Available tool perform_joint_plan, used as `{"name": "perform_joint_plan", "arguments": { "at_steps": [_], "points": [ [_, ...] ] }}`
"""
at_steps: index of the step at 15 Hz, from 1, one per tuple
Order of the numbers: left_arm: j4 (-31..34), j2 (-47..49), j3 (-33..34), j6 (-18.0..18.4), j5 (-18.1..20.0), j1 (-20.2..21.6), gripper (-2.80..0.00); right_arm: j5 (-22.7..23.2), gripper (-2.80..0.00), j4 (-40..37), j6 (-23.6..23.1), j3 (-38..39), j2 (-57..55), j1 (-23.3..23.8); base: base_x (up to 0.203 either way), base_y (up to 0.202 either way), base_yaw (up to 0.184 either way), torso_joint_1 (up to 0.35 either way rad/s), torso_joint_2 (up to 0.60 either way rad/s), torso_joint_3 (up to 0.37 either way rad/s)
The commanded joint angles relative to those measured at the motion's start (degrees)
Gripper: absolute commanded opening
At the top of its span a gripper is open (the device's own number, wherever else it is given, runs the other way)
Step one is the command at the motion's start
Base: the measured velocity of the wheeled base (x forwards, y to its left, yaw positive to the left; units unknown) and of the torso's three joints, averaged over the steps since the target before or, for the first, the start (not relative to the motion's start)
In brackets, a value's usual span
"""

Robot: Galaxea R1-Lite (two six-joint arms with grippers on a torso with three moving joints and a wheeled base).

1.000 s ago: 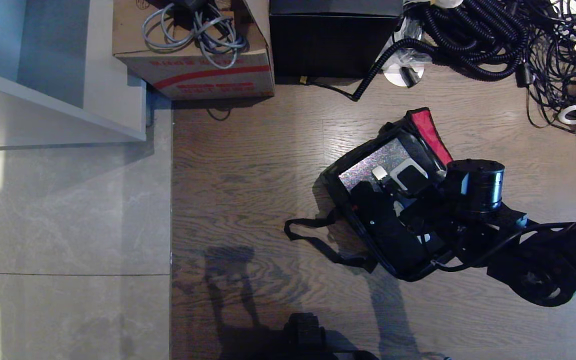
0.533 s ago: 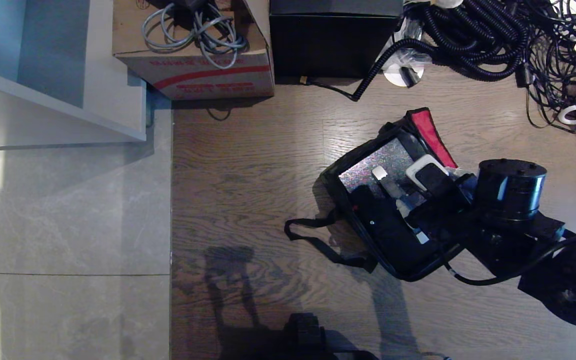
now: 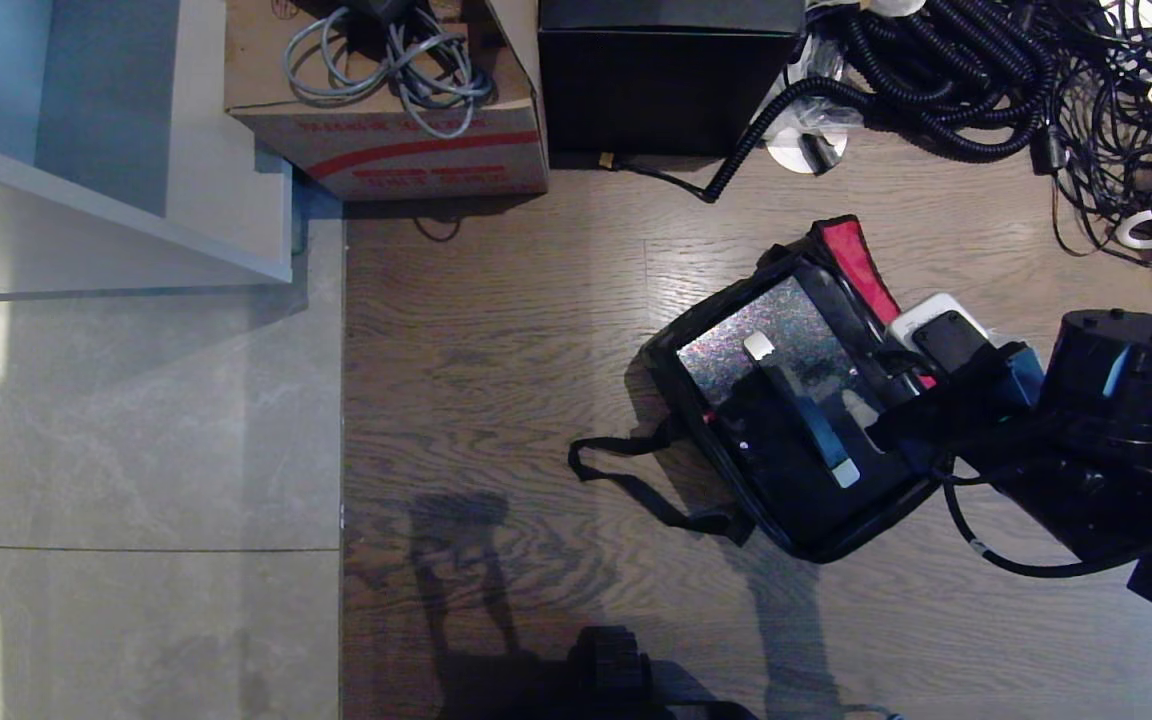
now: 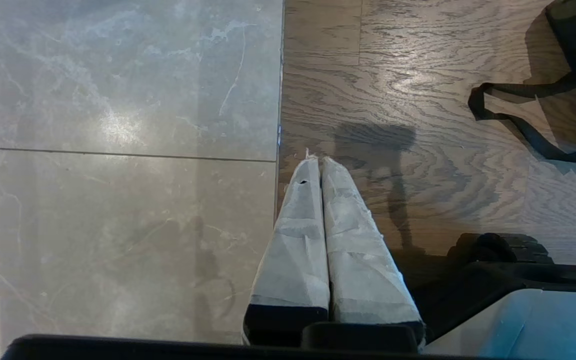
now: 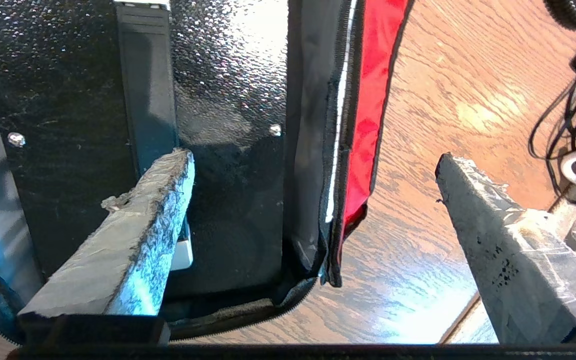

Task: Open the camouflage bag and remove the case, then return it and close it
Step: Grip the handle

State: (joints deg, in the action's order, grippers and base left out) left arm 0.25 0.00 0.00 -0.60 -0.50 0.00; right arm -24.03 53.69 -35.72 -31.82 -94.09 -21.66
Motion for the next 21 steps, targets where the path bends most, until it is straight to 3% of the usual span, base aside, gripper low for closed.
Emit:
{"name": "perform_joint_plan", "arguments": {
  "at_steps": [1,12,21],
  "points": [
    [0.01,0.00,0.00,-0.02,-0.03,0.00,-2.80,-0.14,0.00,0.28,-0.14,0.55,1.80,0.30,0.000,0.000,0.000,0.000,0.00,0.000],
    [0.01,0.00,0.00,-0.19,-0.03,0.00,-2.80,-0.14,0.00,0.18,0.03,0.62,3.13,0.30,0.000,0.000,0.000,0.001,0.00,0.005],
    [0.01,0.00,0.00,-0.19,-0.03,0.00,-2.80,-0.14,0.00,0.18,0.03,0.62,2.71,0.21,0.000,0.000,0.000,0.002,0.00,0.184]
  ]
}}
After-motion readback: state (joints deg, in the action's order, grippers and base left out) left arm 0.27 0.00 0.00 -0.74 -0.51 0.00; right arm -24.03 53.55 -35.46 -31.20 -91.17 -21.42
